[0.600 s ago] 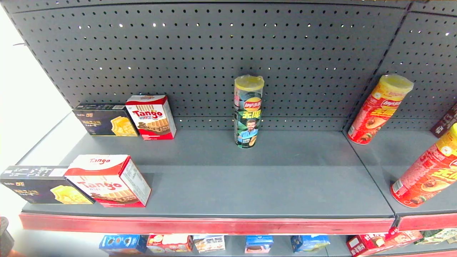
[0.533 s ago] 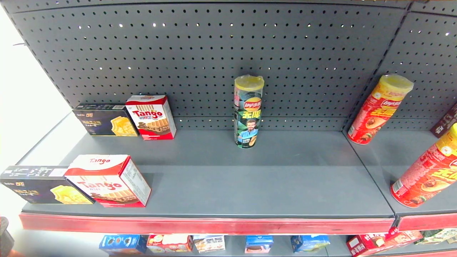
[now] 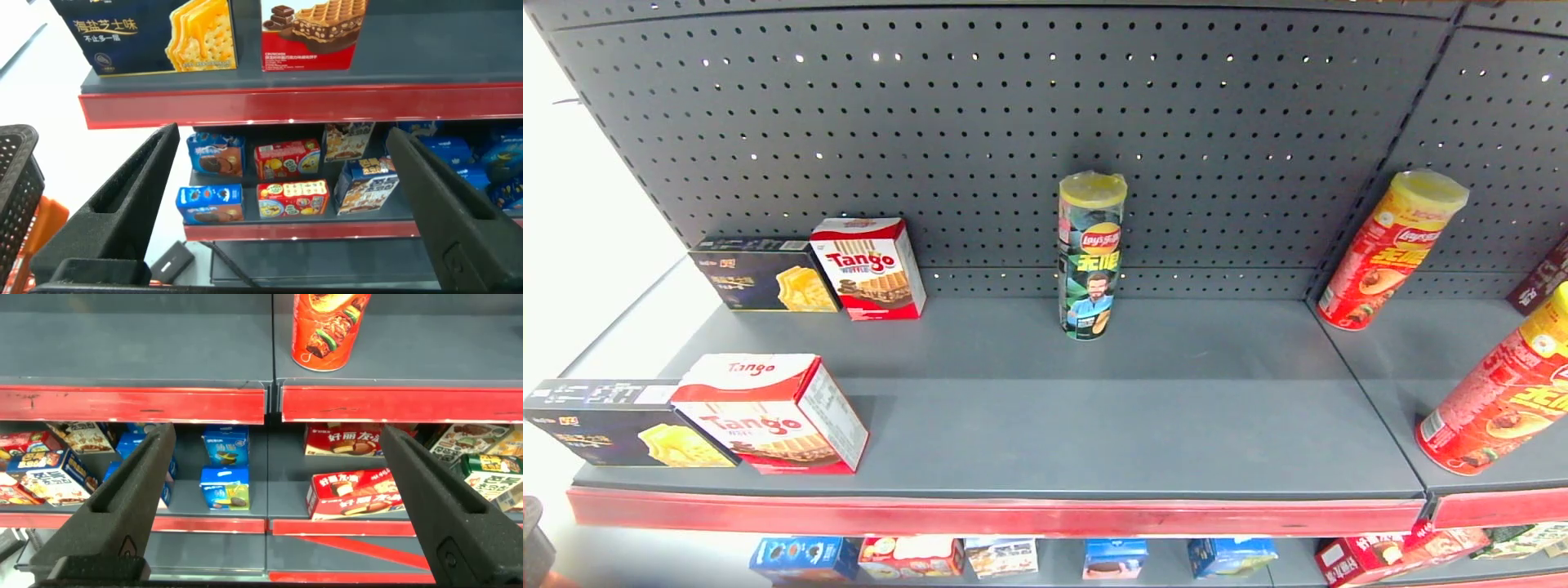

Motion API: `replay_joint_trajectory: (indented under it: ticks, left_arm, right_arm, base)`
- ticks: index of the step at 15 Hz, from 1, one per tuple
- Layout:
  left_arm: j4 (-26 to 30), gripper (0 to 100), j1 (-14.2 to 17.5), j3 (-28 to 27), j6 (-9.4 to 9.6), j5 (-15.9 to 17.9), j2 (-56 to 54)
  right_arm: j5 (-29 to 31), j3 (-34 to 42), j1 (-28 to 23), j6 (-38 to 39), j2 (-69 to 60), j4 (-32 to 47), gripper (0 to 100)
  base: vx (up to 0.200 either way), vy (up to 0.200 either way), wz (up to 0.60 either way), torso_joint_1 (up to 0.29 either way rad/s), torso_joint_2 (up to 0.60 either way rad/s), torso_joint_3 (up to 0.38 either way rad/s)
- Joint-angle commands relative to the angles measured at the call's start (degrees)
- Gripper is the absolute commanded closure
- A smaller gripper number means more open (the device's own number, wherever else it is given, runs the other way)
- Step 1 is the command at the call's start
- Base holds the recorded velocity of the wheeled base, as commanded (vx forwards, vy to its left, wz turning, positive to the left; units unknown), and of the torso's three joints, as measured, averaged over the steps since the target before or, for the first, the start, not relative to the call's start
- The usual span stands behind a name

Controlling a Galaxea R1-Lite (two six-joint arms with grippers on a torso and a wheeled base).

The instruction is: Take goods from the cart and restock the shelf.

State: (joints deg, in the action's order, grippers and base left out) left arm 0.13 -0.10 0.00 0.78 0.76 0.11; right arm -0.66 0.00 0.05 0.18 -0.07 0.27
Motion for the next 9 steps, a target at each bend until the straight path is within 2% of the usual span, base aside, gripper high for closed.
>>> replay_joint_trajectory:
  ticks: [1, 8, 9]
  left_arm:
    - [0.0, 0, 0.0, 0.0, -0.08, 0.0, 0.1]
    - [0.0, 0, 0.0, -0.1, -0.16, 0.0, 0.1]
    - [0.0, 0, 0.0, -0.1, -0.16, 0.0, 0.1]
  right_arm:
    - [0.0, 0.0, 0.0, 0.0, 0.1, 0.0, 0]
    - [0.0, -0.1, 0.0, 0.0, 0.1, 0.0, 0]
    - [0.0, -0.1, 0.0, -0.1, 0.1, 0.0, 0]
  base:
    - [0.000, 0.000, 0.00, 0.000, 0.00, 0.000]
    - [0.000, 0.000, 0.00, 0.000, 0.00, 0.000]
    - [0.000, 0.000, 0.60, -0.002, 0.00, 0.002]
